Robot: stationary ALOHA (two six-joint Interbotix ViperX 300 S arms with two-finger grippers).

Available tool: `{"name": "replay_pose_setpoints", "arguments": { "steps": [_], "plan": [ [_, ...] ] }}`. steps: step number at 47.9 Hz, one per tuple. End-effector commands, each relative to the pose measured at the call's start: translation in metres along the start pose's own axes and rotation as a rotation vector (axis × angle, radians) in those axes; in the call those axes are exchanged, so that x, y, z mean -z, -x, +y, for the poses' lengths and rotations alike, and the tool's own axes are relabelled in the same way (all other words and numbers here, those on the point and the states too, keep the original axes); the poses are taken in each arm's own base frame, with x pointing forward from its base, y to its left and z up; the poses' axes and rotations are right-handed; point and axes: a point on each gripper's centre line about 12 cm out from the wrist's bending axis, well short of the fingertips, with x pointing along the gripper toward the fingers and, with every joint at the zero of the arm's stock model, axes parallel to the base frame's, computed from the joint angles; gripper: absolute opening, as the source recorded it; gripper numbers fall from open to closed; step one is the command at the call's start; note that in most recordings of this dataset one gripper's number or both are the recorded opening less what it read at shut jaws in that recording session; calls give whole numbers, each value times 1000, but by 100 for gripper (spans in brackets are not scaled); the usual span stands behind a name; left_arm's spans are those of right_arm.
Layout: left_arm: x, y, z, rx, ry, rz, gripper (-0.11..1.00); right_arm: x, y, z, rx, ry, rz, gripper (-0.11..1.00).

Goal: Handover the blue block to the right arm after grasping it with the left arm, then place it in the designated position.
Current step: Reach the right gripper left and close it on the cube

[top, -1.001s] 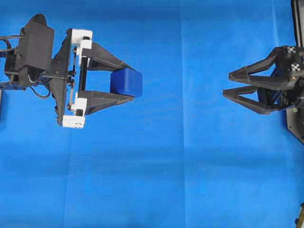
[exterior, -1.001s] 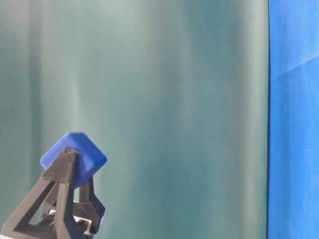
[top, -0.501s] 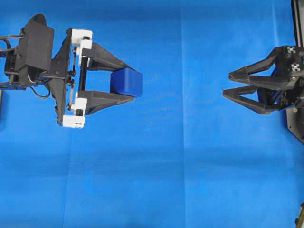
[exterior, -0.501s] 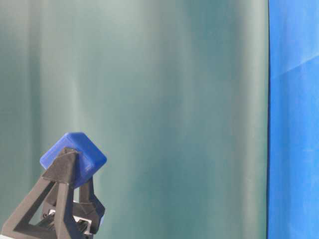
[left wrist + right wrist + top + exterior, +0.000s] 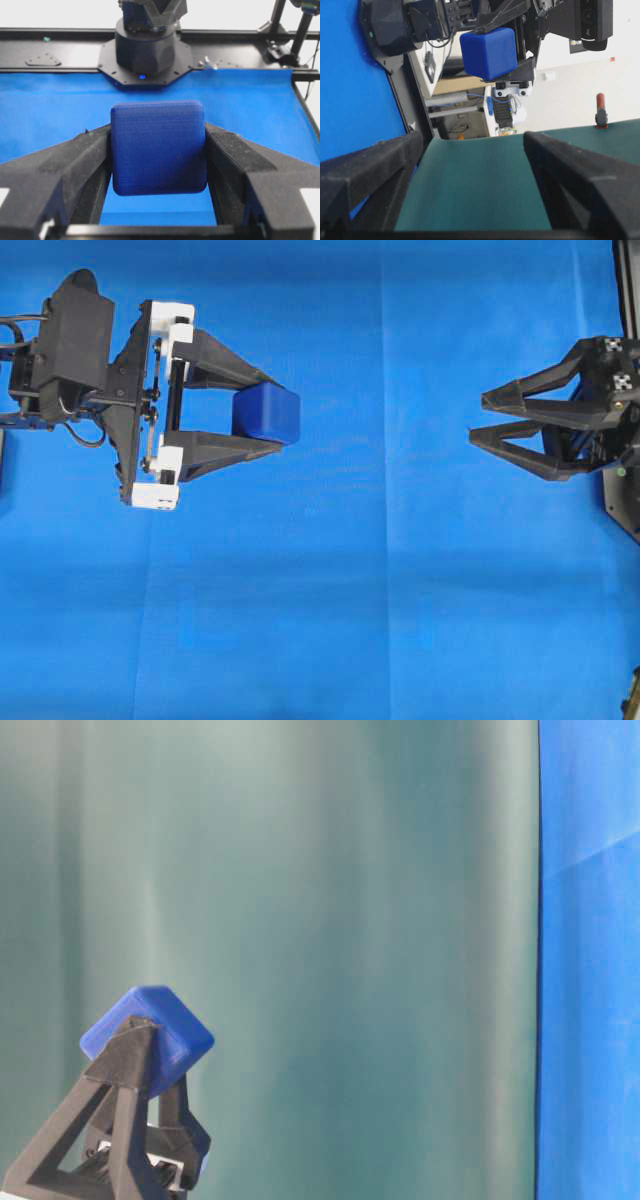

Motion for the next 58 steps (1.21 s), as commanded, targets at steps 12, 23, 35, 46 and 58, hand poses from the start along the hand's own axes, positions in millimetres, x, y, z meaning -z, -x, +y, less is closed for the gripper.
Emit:
{"name": "replay_pose_setpoints", "arguments": {
  "steps": [12,23,35,46,58],
  "plan": [
    [-12,3,1,-3,3,-38,49,-5,-30,-19,19,1,-19,95],
    [-12,2,1,-3,5,-35,49,-5,-71,-25,10,12,-36,95],
    [-12,2,1,-3,3,-35,49,-2,-112,-29,-6,47,-34,95],
    [-12,2,1,-3,5,-34,49,1,-146,-30,-16,45,-31,96],
    [-12,2,1,-3,6,-35,49,2,-172,-33,-12,48,-32,96]
  ]
}}
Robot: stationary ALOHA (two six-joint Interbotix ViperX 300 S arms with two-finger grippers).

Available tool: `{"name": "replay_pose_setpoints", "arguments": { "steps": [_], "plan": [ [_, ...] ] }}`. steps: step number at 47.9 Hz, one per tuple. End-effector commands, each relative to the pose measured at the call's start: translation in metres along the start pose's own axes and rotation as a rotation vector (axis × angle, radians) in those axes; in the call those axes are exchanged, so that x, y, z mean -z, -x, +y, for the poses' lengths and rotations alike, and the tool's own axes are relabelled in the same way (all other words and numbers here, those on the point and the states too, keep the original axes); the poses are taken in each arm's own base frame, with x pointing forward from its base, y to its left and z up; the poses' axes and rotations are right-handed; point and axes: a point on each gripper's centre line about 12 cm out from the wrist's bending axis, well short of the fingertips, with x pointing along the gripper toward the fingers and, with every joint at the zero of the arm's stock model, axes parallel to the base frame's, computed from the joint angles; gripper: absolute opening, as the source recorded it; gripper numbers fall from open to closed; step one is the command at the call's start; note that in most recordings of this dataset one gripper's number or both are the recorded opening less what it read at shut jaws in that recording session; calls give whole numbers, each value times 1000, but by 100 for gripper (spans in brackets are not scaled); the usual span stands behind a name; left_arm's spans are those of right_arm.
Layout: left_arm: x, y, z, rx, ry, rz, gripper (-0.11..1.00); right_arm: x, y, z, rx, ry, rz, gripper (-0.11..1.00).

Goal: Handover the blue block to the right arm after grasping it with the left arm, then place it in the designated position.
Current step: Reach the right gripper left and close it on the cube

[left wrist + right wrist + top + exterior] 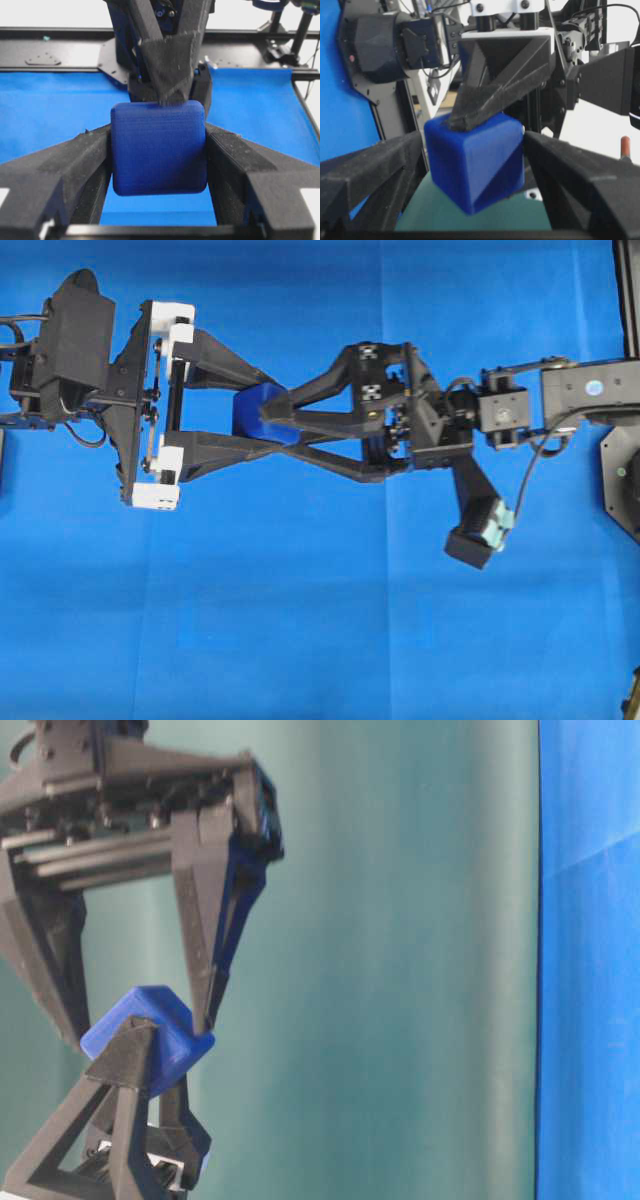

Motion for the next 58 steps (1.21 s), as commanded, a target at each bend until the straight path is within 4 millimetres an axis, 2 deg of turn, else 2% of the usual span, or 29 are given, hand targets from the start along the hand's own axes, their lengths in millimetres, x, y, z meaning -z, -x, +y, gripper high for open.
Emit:
{"name": "replay_pose_setpoints", "arguments": {
  "steps": [1,14,18,21,28,58],
  "plan": [
    [-12,2,1,-3,3,-34,49,-5,-4,-18,47,4,-17,96],
    [-12,2,1,-3,3,-34,49,-5,-8,-19,45,8,-14,95],
    [-12,2,1,-3,3,-35,49,-4,-9,-20,43,14,-10,92],
    [-12,2,1,-3,3,-35,49,-3,-9,-19,31,13,3,83],
    [-14,3,-1,3,1,-41,49,0,-10,-22,21,9,24,45],
    [-10,-6,-3,8,-19,11,49,3,-10,-19,-6,-3,52,45]
  ]
}}
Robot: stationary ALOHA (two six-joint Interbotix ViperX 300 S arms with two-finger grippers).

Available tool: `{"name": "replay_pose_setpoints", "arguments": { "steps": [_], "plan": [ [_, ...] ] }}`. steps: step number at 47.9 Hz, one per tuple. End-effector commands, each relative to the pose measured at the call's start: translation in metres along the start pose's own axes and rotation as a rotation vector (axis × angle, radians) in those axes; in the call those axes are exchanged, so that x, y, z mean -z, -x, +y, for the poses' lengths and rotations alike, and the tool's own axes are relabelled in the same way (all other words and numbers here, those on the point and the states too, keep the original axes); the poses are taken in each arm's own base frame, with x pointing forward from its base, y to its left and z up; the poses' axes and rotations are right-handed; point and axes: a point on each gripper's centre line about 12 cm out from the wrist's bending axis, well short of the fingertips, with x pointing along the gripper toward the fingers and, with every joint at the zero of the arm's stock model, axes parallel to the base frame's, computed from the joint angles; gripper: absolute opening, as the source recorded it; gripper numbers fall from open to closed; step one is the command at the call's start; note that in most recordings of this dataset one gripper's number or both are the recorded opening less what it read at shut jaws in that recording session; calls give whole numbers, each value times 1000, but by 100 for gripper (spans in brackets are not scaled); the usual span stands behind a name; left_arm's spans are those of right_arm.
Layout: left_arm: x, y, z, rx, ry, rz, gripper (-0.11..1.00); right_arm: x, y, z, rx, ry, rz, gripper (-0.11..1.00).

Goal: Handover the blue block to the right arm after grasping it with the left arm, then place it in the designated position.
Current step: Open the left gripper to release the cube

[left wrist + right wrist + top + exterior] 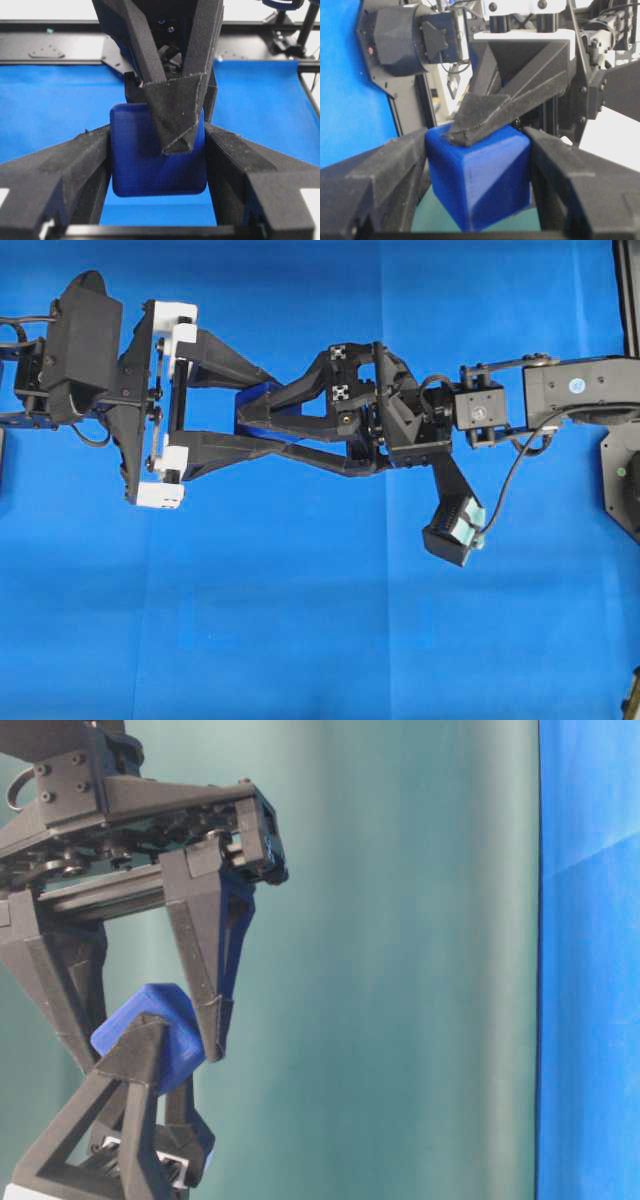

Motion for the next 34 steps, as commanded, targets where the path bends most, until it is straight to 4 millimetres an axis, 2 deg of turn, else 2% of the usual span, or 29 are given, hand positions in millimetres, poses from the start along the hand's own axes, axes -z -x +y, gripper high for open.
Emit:
{"name": "replay_pose_setpoints", "arguments": {
  "steps": [1,16,17,23,25,34],
  "plan": [
    [-12,-2,-3,9,-7,-26,49,-2,2,-18,45,-9,-6,45],
    [-14,-2,-3,10,8,-34,50,-2,2,-18,44,-13,-5,45],
    [-14,-2,-3,10,11,-37,52,-2,2,-17,43,-13,-4,45],
    [-16,-2,-8,23,-4,-55,84,-2,2,-16,39,-15,-2,45],
    [-17,-2,-9,25,-6,-58,90,-2,2,-16,37,-15,1,45],
    [-15,0,-9,26,7,-57,93,-3,5,-15,31,-16,1,45]
  ]
}}
